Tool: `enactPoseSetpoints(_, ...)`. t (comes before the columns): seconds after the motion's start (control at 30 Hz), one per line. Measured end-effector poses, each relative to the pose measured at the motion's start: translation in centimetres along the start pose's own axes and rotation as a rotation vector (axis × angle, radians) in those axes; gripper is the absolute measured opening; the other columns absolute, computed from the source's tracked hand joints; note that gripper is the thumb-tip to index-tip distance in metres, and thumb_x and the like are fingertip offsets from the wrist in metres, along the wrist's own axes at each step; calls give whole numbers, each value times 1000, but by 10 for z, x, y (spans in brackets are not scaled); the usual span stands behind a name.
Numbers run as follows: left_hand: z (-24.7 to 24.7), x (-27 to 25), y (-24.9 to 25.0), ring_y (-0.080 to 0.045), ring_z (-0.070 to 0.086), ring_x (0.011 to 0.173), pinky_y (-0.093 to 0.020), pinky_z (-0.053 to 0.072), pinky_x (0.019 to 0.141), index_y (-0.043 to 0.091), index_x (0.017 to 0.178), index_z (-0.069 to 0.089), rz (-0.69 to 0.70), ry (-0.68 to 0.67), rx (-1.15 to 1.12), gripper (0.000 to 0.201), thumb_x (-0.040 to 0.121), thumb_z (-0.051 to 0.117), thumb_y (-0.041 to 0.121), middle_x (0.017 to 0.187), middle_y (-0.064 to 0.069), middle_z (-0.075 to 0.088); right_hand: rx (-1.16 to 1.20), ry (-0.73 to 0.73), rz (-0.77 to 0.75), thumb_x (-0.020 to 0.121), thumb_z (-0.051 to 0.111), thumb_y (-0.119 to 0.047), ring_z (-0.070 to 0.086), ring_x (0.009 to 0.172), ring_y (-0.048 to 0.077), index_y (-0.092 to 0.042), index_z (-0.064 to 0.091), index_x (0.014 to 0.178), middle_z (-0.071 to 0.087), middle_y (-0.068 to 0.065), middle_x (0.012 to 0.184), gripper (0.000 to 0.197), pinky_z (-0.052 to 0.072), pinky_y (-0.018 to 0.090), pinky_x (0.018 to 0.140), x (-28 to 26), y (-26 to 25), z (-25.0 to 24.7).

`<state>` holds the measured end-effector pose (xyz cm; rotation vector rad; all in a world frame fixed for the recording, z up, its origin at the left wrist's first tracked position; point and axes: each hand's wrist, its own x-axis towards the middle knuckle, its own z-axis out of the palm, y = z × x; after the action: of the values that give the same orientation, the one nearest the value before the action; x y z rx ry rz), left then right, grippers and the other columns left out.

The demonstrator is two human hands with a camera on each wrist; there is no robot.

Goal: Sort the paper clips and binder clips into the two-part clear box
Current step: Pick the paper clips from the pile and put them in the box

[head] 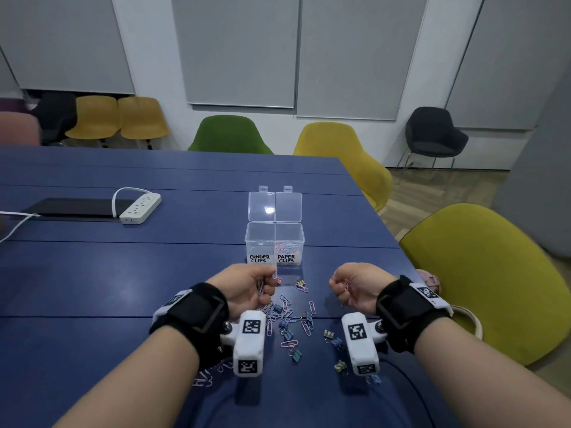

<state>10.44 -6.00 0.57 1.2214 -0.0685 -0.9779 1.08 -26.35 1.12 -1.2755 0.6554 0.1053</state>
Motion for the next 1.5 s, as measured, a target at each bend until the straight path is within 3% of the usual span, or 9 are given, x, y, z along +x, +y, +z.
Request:
enactPoseSetpoints(0.1, -11, -7, 0, -13, 53, 46, -18, 43, 37, 5, 83, 49, -22, 4, -169, 12, 94, 46, 9, 63, -9, 59, -757, 44, -107, 92, 36, -2, 45, 43, 14, -10, 50, 82, 50, 6, 66, 18, 34, 17, 37, 2, -3, 19)
enactPoseSetpoints(0.17, -15, -10, -1, -14, 59, 48, -20, 51, 41, 2, 85, 51, -13, 25, -234, 10, 93, 50, 8, 68, -10, 62, -1281, 40, -199, 93, 36, -2, 63, 86, 26, -9, 57, 111, 63, 9, 102, 29, 51, 27, 71, 6, -5, 33)
enactPoseSetpoints(0.23, -15, -12, -3, -14, 61, 47, -20, 54, 43, 1, 86, 53, -1, 39, -284, 8, 92, 51, 6, 69, -11, 62, -1501, 37, -217, 93, 37, -3, 55, 118, 28, -13, 51, 130, 56, 10, 131, 40, 45, 32, 97, 10, -5, 45)
enactPoseSetpoints(0.3, -16, -12, -7, -12, 62, 46, -19, 54, 44, -1, 86, 55, 4, 42, -294, 9, 93, 52, 4, 67, -10, 64, -1613, 17, -202, 94, 39, -7, 54, 121, 29, -14, 51, 132, 55, 11, 134, 41, 46, 34, 99, 13, -4, 53)
enactPoseSetpoints(0.7, -20, -14, -8, -18, 53, 48, -22, 50, 44, 0, 84, 57, -44, 37, -195, 17, 76, 43, 5, 66, -11, 56, -1769, -115, -132, 93, 38, -5, 49, 128, 25, -32, 53, 134, 47, 4, 145, 51, 42, 31, 103, 11, -4, 34)
enactPoseSetpoints(0.93, 0, -4, -12, -9, 23, 41, -18, 18, 40, 14, 70, 52, -32, 158, 432, 24, 92, 56, 24, 55, 3, 28, -1731, -85, -197, 91, 44, -11, 50, 127, 24, -31, 55, 132, 50, 3, 143, 46, 41, 30, 104, 7, -6, 29)
enactPoseSetpoints(1.13, 21, 2, -13, -9, 51, 57, -19, 45, 58, 22, 66, 57, 124, 191, 1177, 21, 79, 74, 26, 66, 6, 57, -1821, -101, -224, 85, 62, -12, 57, 117, 26, -24, 57, 127, 57, 6, 131, 44, 47, 31, 92, 5, -3, 40)
enactPoseSetpoints(1.27, 40, 9, -15, -20, 64, 88, -27, 51, 74, 16, 89, 67, 131, 231, 1585, 18, 75, 74, 24, 94, -2, 68, -1940, -136, -281, 85, 64, -13, 62, 106, 30, -19, 54, 123, 61, 10, 121, 40, 46, 32, 76, 5, -3, 50)
enactPoseSetpoints(1.5, 42, 27, -22, -27, 67, 93, -37, 56, 82, 13, 95, 67, 48, 254, 1776, 35, 72, 78, 36, 99, -7, 71, -1978, -168, -335, 86, 58, -7, 52, 82, 27, -10, 59, 105, 63, 13, 107, 19, 40, 29, 69, 4, -3, 51)
